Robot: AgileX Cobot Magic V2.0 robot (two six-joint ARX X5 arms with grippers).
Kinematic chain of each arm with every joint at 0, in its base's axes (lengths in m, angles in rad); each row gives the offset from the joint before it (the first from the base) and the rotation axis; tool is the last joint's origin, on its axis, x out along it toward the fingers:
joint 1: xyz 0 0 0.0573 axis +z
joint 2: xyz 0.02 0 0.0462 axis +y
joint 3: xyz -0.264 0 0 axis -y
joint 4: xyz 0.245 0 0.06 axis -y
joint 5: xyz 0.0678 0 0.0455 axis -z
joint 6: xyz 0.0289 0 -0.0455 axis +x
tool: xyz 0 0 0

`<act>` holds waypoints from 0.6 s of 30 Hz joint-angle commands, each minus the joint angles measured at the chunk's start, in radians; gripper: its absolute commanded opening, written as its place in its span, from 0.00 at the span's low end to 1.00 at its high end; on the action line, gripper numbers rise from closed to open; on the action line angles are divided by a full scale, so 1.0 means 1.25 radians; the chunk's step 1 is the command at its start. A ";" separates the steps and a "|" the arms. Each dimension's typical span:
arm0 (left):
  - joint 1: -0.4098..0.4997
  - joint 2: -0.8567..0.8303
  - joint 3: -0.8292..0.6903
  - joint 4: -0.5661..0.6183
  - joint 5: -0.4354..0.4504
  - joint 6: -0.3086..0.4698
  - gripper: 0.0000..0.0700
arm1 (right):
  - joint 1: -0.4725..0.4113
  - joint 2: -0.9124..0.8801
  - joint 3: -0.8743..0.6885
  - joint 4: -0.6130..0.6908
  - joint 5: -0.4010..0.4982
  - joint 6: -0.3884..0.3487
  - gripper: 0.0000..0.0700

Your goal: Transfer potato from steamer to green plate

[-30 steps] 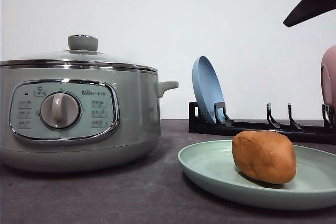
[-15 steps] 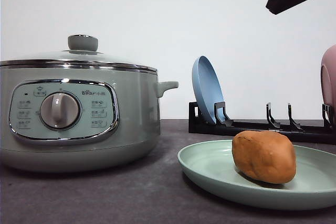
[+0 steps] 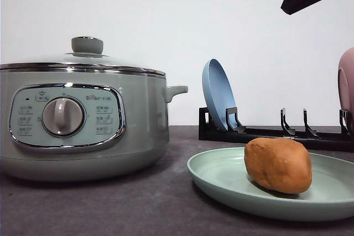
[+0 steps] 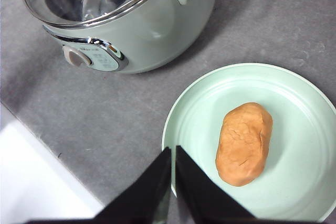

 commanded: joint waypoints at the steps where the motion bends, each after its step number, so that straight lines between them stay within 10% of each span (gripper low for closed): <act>1: -0.003 0.006 0.022 0.007 0.005 0.002 0.00 | 0.004 0.006 0.013 0.006 0.000 -0.009 0.00; 10: 0.031 -0.035 0.020 0.052 -0.003 0.069 0.00 | 0.004 0.006 0.014 0.006 0.000 -0.009 0.00; 18: 0.172 -0.228 -0.117 0.401 -0.002 0.067 0.00 | 0.004 0.006 0.013 0.006 0.000 -0.009 0.00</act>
